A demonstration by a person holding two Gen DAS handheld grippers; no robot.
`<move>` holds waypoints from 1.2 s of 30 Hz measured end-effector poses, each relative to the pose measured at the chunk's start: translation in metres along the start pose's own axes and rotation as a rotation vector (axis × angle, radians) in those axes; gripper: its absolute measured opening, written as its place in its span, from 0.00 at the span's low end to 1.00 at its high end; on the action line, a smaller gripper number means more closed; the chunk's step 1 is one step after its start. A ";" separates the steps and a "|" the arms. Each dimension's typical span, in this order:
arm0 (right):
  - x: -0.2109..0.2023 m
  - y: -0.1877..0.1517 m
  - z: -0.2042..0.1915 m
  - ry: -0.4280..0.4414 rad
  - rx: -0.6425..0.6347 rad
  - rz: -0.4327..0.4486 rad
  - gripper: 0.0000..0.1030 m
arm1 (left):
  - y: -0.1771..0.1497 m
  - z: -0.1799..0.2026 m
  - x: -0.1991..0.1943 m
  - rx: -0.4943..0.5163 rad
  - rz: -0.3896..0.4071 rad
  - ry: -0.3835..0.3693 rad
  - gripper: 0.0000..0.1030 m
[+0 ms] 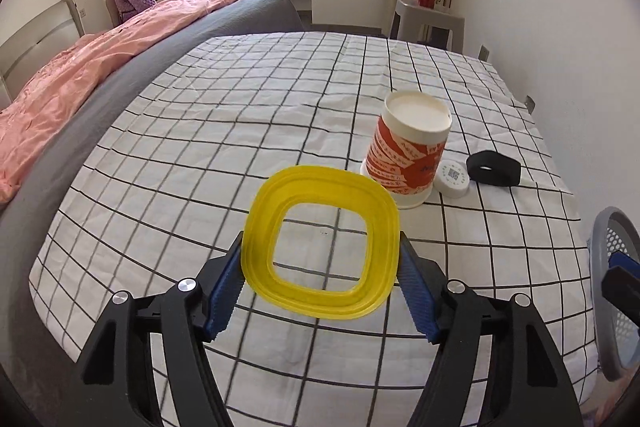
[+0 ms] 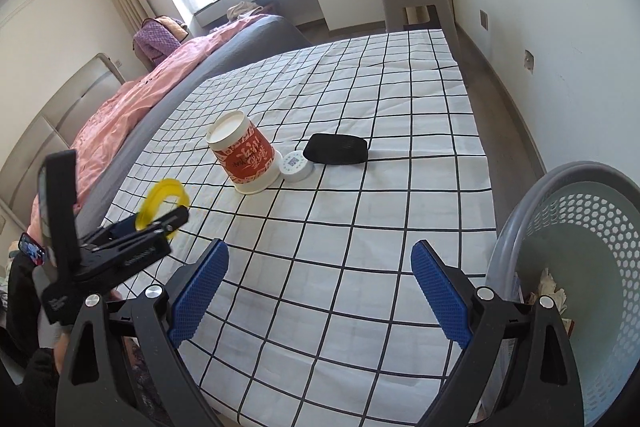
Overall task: Collect trash
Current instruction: 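Close the left tool on the yellow ring while the right tool approaches the paper cup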
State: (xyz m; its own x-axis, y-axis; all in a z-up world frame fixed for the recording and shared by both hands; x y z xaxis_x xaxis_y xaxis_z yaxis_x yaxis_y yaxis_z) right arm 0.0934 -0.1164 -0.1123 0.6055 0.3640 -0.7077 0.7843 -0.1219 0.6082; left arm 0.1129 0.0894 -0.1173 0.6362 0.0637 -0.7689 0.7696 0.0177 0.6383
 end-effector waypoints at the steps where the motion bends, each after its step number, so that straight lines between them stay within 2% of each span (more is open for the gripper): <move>1: 0.004 0.002 -0.002 0.013 0.010 -0.006 0.88 | 0.005 -0.008 -0.006 0.004 0.011 0.014 0.66; 5: 0.018 0.013 -0.013 0.017 0.014 -0.008 0.88 | 0.019 -0.039 -0.023 0.000 0.055 0.055 0.66; 13: 0.050 0.034 -0.042 -0.015 -0.092 0.024 0.88 | 0.033 -0.074 -0.027 -0.028 0.095 0.076 0.66; 25: 0.105 0.040 -0.075 -0.013 -0.204 -0.007 0.88 | 0.018 -0.076 -0.011 -0.055 0.061 0.029 0.66; 34: 0.135 0.054 -0.091 -0.051 -0.235 0.007 0.88 | 0.016 -0.084 -0.007 -0.082 0.052 0.041 0.66; 36: 0.142 0.056 -0.094 -0.047 -0.239 0.004 0.85 | 0.016 -0.084 -0.008 -0.084 0.053 0.045 0.66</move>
State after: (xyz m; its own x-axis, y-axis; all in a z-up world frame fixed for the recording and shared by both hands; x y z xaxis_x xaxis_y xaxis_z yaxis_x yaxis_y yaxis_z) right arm 0.2102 0.0151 -0.1451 0.6182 0.3204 -0.7178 0.7313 0.1004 0.6746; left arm 0.1156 0.1732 -0.0983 0.6711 0.1113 -0.7329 0.7267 0.0967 0.6801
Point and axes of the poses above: each gripper's, at about its wrist camera, not at the fingertips, and x roughly the way its jaws point, z to its right, y to its top, the point moved 10 cm from there along x, roughly the way its jaws point, and after that the axes turned 1 degree about x, right-handed, at the moved point
